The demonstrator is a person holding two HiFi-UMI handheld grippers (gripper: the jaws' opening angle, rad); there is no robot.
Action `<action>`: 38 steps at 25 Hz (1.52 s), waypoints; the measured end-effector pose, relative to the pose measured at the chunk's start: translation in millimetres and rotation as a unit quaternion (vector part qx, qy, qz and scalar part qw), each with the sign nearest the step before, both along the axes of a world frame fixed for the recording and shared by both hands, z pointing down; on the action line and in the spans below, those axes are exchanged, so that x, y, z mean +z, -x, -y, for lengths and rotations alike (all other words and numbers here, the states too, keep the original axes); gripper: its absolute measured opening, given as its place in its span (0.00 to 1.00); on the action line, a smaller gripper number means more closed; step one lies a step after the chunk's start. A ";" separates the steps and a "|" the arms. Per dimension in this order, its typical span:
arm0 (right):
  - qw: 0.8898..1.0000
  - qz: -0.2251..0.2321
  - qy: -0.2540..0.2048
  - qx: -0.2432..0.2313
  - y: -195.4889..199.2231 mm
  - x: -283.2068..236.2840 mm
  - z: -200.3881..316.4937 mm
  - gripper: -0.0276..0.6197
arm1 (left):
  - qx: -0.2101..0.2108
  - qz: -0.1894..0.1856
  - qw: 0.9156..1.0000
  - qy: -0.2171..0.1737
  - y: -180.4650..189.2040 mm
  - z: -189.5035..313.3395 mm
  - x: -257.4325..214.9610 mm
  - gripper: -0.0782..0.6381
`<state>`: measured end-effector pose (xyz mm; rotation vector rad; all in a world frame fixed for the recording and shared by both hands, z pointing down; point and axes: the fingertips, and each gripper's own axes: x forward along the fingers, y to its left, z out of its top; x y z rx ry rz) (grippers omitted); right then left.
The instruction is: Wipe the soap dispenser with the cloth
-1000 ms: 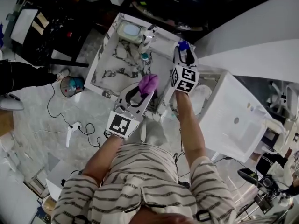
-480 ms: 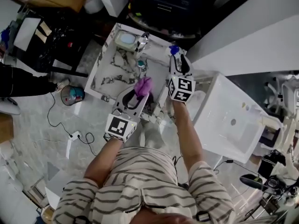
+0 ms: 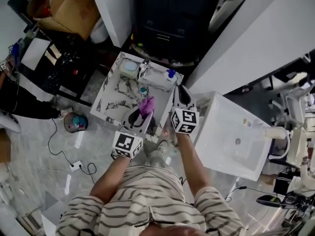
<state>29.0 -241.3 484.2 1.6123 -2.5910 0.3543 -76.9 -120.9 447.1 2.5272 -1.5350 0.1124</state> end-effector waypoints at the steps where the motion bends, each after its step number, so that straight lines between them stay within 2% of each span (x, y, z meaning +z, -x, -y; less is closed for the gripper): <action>1: 1.000 0.004 -0.001 -0.001 -1.6 -5.8 -5.8 0.08 | 0.000 0.000 1.000 -0.002 -1.9 -1.9 -2.7 0.28; 4: 1.000 0.012 -0.007 -0.003 -6.1 -22.3 -22.5 0.04 | 0.004 0.005 1.000 -0.008 -8.7 -7.5 -9.9 0.28; 20: 0.998 0.036 -0.041 -0.034 -2.7 -80.4 -96.6 0.05 | 0.021 0.011 0.998 -0.052 -26.0 -27.7 -39.2 0.28; 28: 0.997 0.040 -0.057 -0.027 -9.9 -95.5 -107.3 0.04 | 0.024 0.016 0.997 -0.076 -29.6 -22.1 -54.8 0.27; 38: 0.996 0.049 -0.067 -0.022 -11.3 -103.7 -109.6 0.04 | 0.022 0.015 0.996 -0.084 -29.9 -15.1 -60.5 0.27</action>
